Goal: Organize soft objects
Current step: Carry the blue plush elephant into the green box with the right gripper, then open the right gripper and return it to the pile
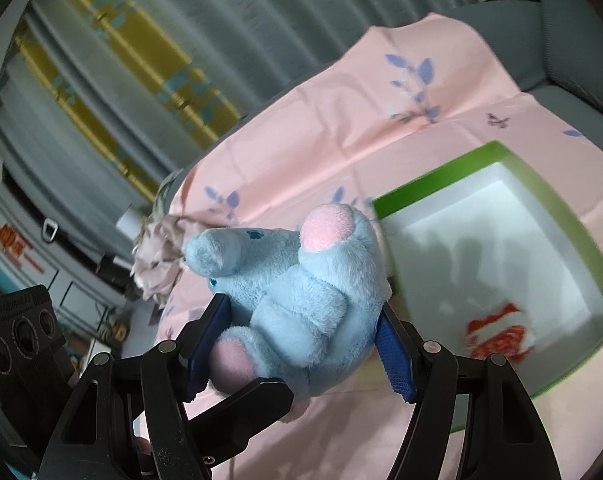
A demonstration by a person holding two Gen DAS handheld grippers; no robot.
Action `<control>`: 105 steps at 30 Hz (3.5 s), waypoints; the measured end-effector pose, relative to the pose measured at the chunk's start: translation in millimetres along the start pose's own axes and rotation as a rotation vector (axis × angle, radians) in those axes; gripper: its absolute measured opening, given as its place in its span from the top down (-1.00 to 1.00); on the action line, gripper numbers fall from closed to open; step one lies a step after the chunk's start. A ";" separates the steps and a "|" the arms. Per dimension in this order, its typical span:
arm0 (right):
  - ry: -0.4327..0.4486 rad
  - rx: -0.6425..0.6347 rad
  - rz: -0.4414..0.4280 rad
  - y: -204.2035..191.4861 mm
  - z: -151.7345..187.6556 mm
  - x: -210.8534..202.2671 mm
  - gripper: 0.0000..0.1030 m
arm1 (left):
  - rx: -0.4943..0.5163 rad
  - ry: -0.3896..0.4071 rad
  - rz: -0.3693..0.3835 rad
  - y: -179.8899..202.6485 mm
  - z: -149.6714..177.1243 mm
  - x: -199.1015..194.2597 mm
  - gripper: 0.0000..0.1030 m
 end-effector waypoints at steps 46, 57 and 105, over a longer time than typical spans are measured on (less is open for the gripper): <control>0.007 0.254 0.517 156.3 2.2 -15.4 -0.46 | -0.044 -0.285 0.182 52.6 46.0 136.8 -0.29; 0.111 0.127 0.542 120.1 -13.3 -38.7 -0.70 | -0.001 -0.207 0.085 32.3 37.3 89.7 -0.85; -0.238 -0.350 0.046 -140.9 113.2 135.9 -0.90 | -0.598 -0.006 -0.495 -226.8 148.7 -162.8 -0.95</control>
Point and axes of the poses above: each gripper's, at about its wrist camera, not at the fingertips, and x roughly the way its jaws point, y to its right, z to its underside, the point moved 6 cm from there along x, roughly the way its jaws point, and after that the axes turned 5 degrees about y, right-handed, at the moved point
